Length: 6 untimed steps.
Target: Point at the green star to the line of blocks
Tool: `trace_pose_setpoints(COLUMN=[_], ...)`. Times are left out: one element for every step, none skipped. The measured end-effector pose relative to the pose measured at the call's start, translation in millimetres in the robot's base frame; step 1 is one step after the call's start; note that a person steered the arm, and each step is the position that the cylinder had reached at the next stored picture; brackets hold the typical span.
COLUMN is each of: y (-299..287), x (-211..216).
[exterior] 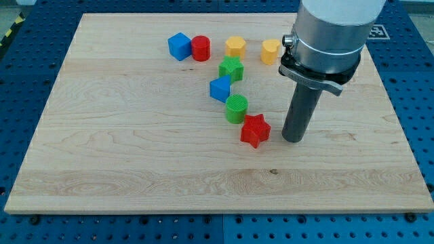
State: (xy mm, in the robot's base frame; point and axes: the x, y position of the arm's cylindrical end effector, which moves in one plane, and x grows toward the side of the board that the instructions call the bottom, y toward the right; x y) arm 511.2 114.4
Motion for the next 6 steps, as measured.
trace_pose_setpoints(y=[-10.8,-22.7,-30.1,-37.6,-44.5,-39.2], x=[0.0,0.0,0.0,0.0,0.0,-1.6])
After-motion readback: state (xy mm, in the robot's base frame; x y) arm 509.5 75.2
